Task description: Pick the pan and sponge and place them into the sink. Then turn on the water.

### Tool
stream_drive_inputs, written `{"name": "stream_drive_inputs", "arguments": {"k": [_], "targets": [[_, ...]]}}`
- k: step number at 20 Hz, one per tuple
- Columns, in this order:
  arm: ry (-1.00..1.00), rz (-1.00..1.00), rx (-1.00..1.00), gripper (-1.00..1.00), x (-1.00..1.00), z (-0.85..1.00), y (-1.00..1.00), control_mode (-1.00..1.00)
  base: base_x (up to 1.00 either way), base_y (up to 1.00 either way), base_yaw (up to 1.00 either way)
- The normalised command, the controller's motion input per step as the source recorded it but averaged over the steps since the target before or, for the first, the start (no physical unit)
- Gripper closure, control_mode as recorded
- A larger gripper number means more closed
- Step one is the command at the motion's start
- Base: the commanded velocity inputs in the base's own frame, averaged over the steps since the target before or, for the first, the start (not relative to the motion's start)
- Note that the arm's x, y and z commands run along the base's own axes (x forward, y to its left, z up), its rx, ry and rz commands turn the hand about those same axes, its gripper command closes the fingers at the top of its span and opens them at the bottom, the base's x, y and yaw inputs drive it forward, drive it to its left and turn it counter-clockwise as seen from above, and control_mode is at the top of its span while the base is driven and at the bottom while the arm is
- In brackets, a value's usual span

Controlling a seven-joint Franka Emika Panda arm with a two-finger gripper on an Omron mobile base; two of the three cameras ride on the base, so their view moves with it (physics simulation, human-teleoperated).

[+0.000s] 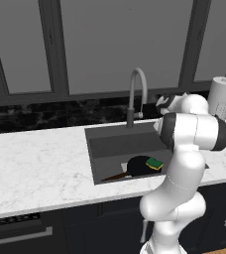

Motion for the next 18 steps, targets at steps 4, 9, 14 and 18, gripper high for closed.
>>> {"name": "stream_drive_inputs", "arguments": {"k": [4, 9, 14, 18], "targets": [[-0.06, -0.01, 0.04, -1.0, -0.01, 0.03, 0.0, -1.0, 0.0, 0.0, 0.0], [-0.04, -0.08, 0.17, -1.0, 0.0, 0.13, 0.0, -1.0, 0.0, 0.0, 0.0], [0.0, -0.14, 0.25, -1.0, 0.01, 0.12, 0.0, -1.0, 0.0, 0.0, 0.0], [0.0, -0.17, 0.26, -1.0, 0.02, 0.1, 0.0, -1.0, 0.0, 0.0, 0.0]]}}
